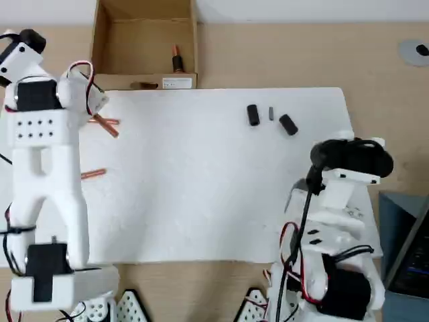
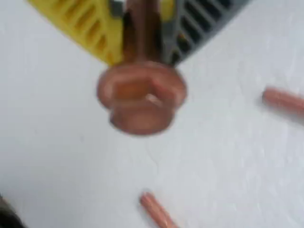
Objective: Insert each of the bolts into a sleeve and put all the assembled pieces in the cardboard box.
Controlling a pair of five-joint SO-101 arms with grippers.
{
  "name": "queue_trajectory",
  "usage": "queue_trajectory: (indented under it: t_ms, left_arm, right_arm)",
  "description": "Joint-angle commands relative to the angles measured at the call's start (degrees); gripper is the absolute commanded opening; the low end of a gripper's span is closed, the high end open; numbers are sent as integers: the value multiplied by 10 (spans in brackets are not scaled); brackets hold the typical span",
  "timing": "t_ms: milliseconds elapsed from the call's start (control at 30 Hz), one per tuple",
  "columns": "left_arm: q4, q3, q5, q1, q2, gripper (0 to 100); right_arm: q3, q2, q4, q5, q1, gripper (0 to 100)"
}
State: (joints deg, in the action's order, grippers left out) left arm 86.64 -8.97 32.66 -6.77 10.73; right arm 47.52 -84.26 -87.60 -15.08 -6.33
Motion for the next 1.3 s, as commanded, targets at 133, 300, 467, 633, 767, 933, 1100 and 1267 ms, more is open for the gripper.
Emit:
queue_trajectory:
  t_ms: [133,300,467,633,767,933,1100,1267]
  left_arm:
    - [28,-26,-6,43,151,2]
    - [22,72,-30,84,250,2]
    - [-31,224,-46,87,394,2]
    - [-105,395,-80,88,557,2]
    - [-158,503,-99,88,677,2]
    - [-198,598,-98,89,796,2]
    - [-228,651,-96,89,877,2]
    - [-247,686,-95,91,934,2]
  right_arm:
    - [-33,-1,-7,14,-5,9]
    - [-31,-8,-9,40,-5,9]
    - [-7,-84,-10,68,-3,9]
    - [54,-171,10,100,24,9]
    - [107,-225,11,100,71,9]
    - [145,-260,40,96,153,9]
    - [176,-257,93,96,231,9]
    - [208,-259,125,96,321,9]
